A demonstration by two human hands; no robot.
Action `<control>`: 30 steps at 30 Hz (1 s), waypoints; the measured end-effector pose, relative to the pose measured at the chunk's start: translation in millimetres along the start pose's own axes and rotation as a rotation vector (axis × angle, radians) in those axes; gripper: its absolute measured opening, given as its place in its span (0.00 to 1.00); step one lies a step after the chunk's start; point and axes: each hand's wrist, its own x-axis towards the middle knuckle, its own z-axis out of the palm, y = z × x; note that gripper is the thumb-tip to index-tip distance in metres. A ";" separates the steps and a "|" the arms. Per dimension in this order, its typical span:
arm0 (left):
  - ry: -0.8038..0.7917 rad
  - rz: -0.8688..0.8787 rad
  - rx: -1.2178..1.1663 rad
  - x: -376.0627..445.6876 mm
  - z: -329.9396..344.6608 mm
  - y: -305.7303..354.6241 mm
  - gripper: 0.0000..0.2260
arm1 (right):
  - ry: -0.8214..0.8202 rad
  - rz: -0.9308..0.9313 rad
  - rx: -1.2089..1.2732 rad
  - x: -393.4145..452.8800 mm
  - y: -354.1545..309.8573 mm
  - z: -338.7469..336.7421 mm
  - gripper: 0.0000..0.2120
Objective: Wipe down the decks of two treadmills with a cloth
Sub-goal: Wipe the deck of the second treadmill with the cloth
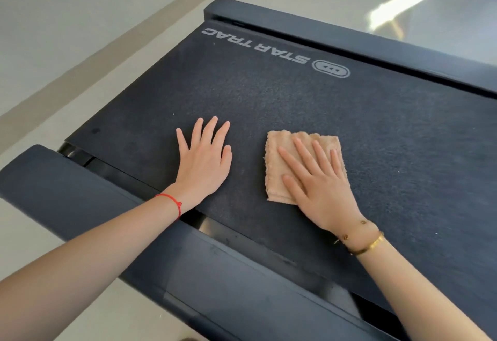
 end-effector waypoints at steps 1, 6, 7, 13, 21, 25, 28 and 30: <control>-0.006 0.031 0.006 0.9 0.6 5.6 0.24 | 0.012 0.046 0.002 1.6 11.3 -1.9 0.28; -0.020 0.126 0.016 5.5 4.7 31.1 0.24 | 0.023 0.311 0.013 48.8 61.8 -8.6 0.27; -0.021 0.139 0.021 6.3 5.5 35.5 0.24 | 0.017 0.340 0.021 57.7 64.7 -8.6 0.27; -0.035 0.174 0.005 14.5 9.8 58.8 0.25 | 0.045 0.243 0.040 35.5 56.6 -5.5 0.28; -0.072 0.236 -0.020 32.1 18.3 89.1 0.25 | 0.085 0.337 0.041 -34.1 100.6 -9.6 0.27; -0.077 0.271 -0.024 37.1 22.6 104.0 0.24 | 0.070 0.500 0.029 -6.4 143.8 -16.2 0.27; -0.079 0.289 -0.026 40.2 22.9 106.5 0.24 | 0.033 0.545 0.045 35.6 155.3 -22.2 0.27; -0.079 0.288 -0.026 43.1 22.7 107.6 0.25 | 0.020 0.489 0.044 53.6 146.7 -22.8 0.27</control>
